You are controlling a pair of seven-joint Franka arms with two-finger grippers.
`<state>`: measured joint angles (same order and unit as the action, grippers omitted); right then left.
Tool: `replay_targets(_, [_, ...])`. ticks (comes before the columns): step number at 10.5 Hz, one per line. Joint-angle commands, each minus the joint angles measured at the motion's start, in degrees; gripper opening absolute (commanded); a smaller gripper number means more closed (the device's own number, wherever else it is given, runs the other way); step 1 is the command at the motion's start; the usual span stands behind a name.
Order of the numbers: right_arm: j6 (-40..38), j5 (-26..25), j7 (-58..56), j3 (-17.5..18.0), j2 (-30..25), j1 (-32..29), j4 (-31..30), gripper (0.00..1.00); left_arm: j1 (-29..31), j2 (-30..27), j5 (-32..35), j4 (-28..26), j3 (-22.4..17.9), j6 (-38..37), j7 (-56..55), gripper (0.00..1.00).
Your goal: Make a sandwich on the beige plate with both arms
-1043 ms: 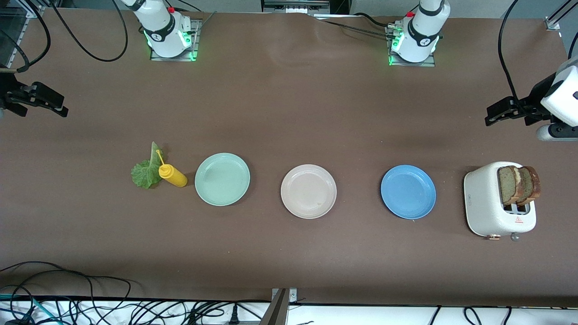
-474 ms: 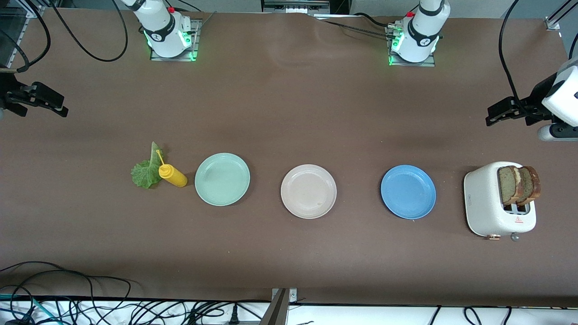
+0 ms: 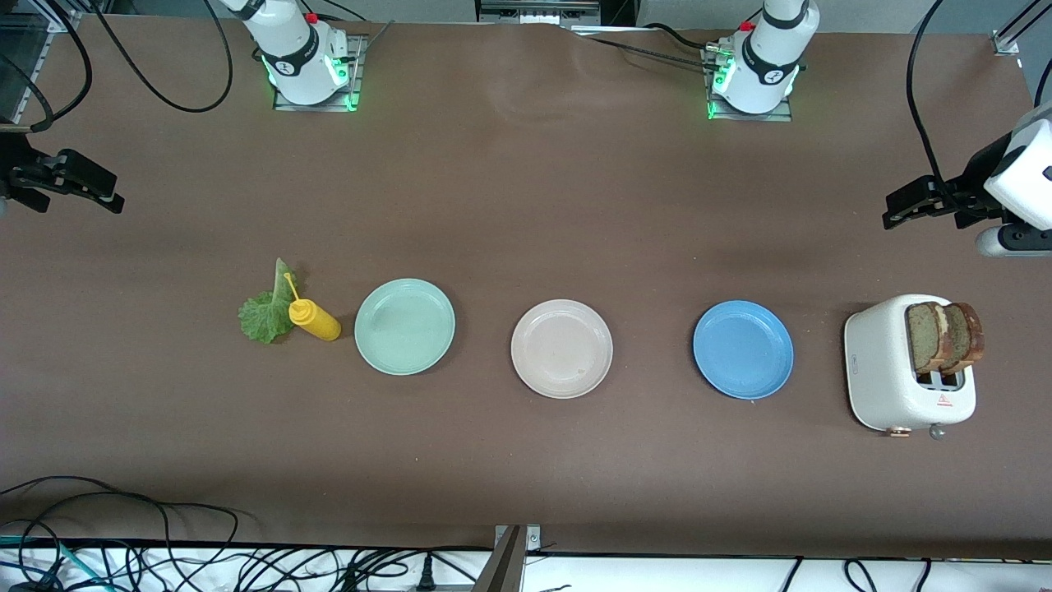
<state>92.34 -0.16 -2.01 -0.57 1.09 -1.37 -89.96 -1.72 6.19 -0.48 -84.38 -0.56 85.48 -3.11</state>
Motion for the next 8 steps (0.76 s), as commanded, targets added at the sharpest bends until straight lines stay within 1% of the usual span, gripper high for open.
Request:
replay_targets(1, [-0.9,0.1,0.2,0.1,0.3,-0.1,1.5,1.00,-0.3,-0.1,-0.1,1.3,0.3,-1.0,0.7,1.00])
replay_targets(8, [-0.8,0.1,0.3,0.2,0.3,-0.1,1.4,1.00,-0.1,-0.1,-0.1,1.4,-0.1,-1.0,1.1,1.00])
